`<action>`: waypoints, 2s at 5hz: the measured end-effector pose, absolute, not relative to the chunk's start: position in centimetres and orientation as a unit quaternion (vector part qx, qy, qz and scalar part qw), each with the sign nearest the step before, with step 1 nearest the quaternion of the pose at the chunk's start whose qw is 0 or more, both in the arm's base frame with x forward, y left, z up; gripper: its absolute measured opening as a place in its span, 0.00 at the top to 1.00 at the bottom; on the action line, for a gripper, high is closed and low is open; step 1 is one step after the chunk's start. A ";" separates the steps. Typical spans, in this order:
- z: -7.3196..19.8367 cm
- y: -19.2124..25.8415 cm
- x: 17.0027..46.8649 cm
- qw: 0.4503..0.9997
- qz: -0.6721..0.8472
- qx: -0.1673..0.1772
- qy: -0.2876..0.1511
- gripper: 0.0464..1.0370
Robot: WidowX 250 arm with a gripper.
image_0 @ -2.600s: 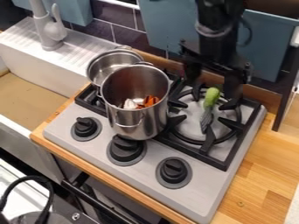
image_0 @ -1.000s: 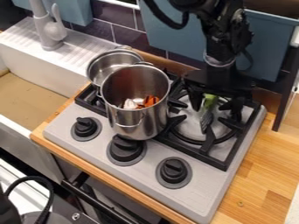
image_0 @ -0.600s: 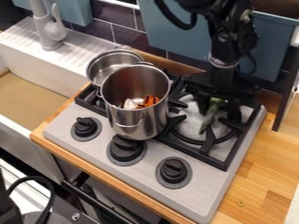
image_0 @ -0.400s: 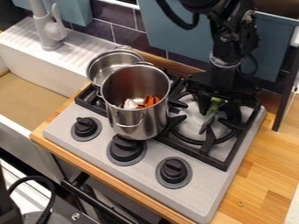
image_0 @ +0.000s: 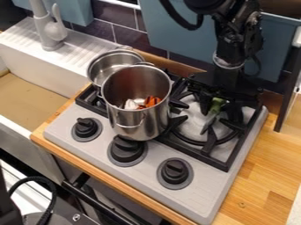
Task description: Put the green knife in the silver pot
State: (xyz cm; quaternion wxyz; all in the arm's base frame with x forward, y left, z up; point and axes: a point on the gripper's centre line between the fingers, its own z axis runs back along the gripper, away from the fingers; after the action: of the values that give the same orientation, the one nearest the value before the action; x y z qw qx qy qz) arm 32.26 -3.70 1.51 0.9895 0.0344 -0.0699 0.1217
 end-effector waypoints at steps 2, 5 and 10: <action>3.5 -4.0 31.9 0.990 0.127 -0.001 -0.064 0.81; 5.3 -4.1 31.8 0.989 0.132 -0.008 -0.070 0.81; 10.3 -0.2 30.3 0.988 0.130 -0.068 -0.051 0.81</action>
State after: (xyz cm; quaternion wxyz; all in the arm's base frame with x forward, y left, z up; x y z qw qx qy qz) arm 30.33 -0.23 10.32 0.9878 -0.0684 -0.0510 0.1300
